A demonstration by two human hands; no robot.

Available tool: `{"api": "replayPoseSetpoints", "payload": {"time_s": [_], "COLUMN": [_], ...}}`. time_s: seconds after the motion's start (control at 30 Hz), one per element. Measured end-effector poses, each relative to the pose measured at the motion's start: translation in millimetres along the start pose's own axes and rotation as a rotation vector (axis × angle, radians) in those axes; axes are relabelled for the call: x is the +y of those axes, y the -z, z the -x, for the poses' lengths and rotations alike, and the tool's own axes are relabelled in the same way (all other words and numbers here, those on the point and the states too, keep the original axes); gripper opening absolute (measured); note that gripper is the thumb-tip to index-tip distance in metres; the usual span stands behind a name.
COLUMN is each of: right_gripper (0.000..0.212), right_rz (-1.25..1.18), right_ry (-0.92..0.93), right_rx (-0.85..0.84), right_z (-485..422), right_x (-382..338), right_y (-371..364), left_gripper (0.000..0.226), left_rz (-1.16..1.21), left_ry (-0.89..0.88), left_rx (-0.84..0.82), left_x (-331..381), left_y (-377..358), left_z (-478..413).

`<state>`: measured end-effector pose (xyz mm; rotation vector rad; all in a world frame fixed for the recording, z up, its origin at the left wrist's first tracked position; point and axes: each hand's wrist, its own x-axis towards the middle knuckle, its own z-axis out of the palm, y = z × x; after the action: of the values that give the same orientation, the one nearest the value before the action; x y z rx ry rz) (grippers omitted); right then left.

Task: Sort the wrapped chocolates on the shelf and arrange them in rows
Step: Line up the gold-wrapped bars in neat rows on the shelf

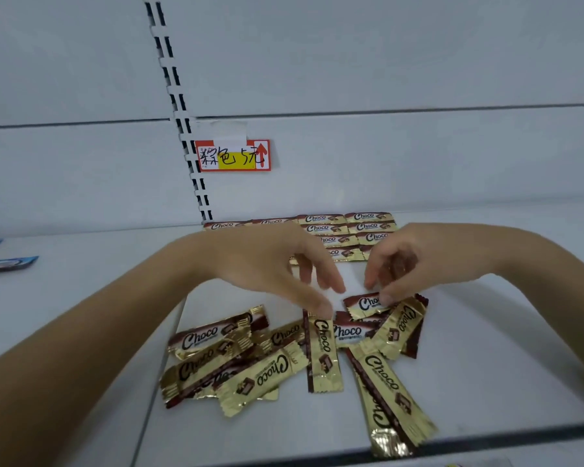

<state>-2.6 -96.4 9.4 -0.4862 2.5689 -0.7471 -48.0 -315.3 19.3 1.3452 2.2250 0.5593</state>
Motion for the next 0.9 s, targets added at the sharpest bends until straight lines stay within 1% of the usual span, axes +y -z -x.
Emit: {"api": "replayPoseSetpoints", "payload": {"time_s": [0.07,0.17,0.27,0.4,0.47,0.53,0.57,0.6,0.7,0.8,0.9], "right_gripper": [0.013,0.011,0.011,0.014,0.012,0.013,0.014,0.015,0.015,0.016,0.016], "right_rz": [0.009,-0.002,-0.131,-0.294,-0.333,-0.363,-0.364,-0.359,-0.352,-0.344,-0.336], "right_ry": [-0.025,-0.045,-0.001,0.067,0.073,0.077,0.075,0.073,0.067,0.062,0.064], "right_rx": [0.001,-0.004,0.016,0.118,0.174,0.215,0.227,0.231,0.217,0.203,0.201], "right_z": [-0.4,0.9,1.2,-0.1,-1.7,-3.3,-4.0,-4.7,-8.0,-10.7,-11.5], "right_x": [-1.4,-2.5,-1.6,-3.3,-3.9,-2.7,-2.2,-1.4,0.1,1.3,0.9], "right_y": [-2.0,-3.2,-4.5,-4.7,-5.0,-5.5,-5.7,-6.0,-7.4,-9.6,-10.8], "left_gripper": [0.023,0.016,0.015,0.014,0.011,0.006,0.012,0.017,0.014,0.019,0.017], "left_rz": [-0.067,-0.064,0.022,0.192,0.229,0.155,0.09,0.035,-0.051,-0.066,-0.049], "left_ry": [0.041,0.109,0.096,0.08,0.087,0.094,0.095,0.1,0.11,0.118,0.12], "left_rx": [-0.085,-0.102,-0.094,-0.053,-0.083,-0.114,-0.101,-0.072,0.024,0.036,-0.007], "left_x": [-0.5,-0.5,-0.7,-3.8,-3.7,-2.5,-1.5,0.6,8.1,10.4,11.6], "left_y": [-5.8,-10.3,-7.4,0.7,3.5,1.8,-1.5,-5.7,-19.5,-28.4,-28.3], "left_z": [1.9,1.4,2.7,9.4,14.1,15.1,13.2,10.3,1.0,-5.3,-5.7]}}
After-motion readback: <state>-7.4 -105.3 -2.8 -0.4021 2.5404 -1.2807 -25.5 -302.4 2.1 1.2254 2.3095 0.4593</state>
